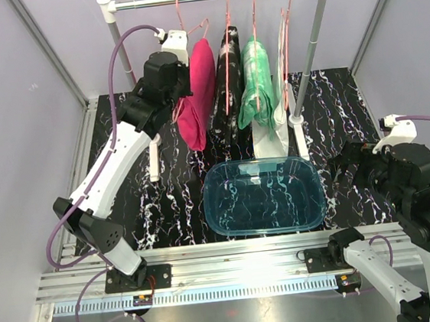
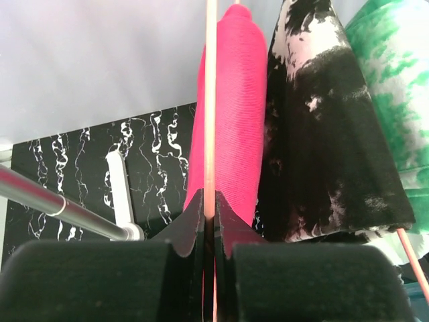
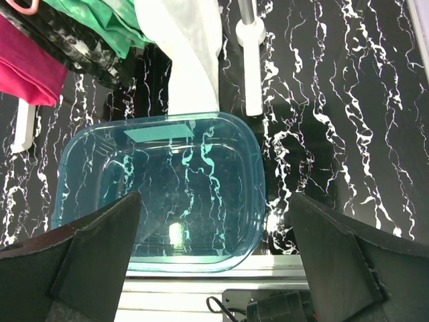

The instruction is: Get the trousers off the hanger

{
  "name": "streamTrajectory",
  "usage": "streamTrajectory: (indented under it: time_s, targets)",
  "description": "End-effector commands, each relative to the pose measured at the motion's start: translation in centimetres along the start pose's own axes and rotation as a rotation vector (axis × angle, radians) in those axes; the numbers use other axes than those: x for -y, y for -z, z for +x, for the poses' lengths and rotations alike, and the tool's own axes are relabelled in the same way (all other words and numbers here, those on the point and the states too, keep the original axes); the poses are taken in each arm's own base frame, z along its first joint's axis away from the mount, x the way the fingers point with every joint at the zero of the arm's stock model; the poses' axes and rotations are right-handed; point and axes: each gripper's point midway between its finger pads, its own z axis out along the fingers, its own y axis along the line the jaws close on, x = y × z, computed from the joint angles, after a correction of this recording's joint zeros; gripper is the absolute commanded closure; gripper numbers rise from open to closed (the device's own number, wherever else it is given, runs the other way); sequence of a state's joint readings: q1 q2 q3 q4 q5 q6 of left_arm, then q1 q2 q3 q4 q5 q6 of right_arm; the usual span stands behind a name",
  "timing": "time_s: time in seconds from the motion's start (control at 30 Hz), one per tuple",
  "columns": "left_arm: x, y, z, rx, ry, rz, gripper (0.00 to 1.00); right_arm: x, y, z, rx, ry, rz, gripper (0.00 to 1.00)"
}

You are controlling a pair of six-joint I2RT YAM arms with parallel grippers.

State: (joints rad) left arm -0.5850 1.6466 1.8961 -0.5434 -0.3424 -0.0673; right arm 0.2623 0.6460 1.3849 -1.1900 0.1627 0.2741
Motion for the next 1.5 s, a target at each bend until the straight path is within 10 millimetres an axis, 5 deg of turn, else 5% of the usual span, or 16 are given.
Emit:
streamTrajectory:
  time_s: [0.0, 0.5, 1.0, 1.13, 1.23, 1.47]
  targets:
    - [-1.5, 2.2, -5.4, 0.159, 0.091, -0.061, 1.0, -0.4, 0.4, -0.7, 0.02, -0.004, -0.021, 0.01]
    - [-3.2, 8.0, -14.7, 0.474, 0.242, -0.047, 1.0, -0.7, 1.6, -1.5, 0.047, 0.007, -0.046, 0.01]
    - [-3.9, 12.2, -18.2, 0.59, 0.287, -0.003, 1.0, -2.4, 0.8, -3.6, 0.089, 0.042, -0.11, 0.01]
    - [-4.3, 13.8, -18.2, 0.59, 0.304, 0.011, 1.0, -4.4, 0.9, -5.6, 0.129, 0.109, -0.206, 0.01]
    - [-4.6, 15.3, -17.9, 0.583, 0.32, 0.022, 1.0, -8.2, 2.4, -7.8, 0.132, 0.143, -0.392, 0.0]
    - [-6.0, 20.3, -16.9, 0.589, 0.371, 0.056, 1.0, -16.1, 2.2, -11.0, 0.009, 0.161, -0.734, 0.01]
